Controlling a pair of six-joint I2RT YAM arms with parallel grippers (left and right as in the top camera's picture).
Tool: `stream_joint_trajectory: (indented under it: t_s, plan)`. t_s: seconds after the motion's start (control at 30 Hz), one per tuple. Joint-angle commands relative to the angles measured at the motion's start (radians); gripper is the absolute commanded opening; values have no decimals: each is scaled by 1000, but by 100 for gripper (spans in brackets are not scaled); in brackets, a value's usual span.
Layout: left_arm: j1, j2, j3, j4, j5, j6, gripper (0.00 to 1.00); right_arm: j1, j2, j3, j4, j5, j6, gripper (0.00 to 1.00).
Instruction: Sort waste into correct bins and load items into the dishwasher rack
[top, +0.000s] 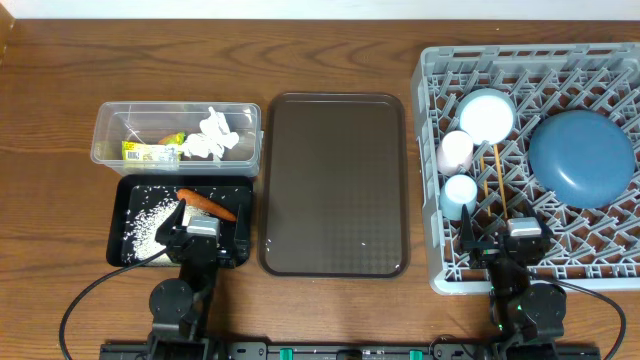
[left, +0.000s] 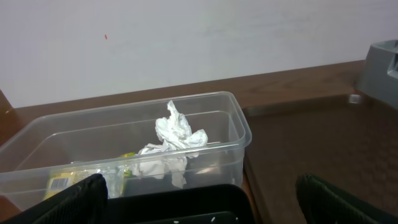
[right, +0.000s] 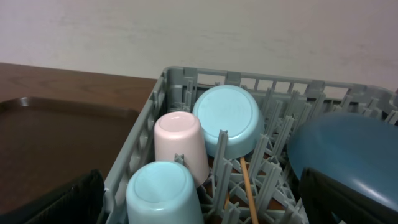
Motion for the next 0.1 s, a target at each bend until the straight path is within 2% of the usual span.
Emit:
stream_joint_trajectory:
  t_s: [0.0, 0.07]
  plan:
    - [-3, -6, -6, -46, 22, 17, 98, 28, -5, -1, -4, 10, -12, 99]
    - [-3, -6, -6, -46, 22, 17, 98, 28, -5, -1, -4, 10, -12, 99]
